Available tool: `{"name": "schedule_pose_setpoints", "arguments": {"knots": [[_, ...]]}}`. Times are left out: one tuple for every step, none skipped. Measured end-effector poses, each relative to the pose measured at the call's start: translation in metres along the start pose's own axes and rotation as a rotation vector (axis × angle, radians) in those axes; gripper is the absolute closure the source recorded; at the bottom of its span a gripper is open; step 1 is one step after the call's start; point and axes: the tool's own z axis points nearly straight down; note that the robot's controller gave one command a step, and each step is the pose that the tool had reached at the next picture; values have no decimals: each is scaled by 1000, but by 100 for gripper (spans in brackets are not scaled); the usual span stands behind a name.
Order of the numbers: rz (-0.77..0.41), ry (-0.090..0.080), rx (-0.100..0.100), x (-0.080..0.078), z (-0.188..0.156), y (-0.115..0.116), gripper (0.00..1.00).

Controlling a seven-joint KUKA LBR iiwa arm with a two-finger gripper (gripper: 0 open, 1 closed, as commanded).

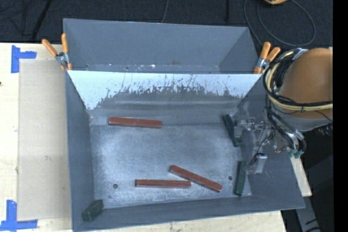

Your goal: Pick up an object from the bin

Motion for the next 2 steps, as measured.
{"name": "schedule_pose_setpoints", "arguments": {"knots": [[72,1,-1,4,61,23,0],[44,11,-2,14,95,33,0]]}}
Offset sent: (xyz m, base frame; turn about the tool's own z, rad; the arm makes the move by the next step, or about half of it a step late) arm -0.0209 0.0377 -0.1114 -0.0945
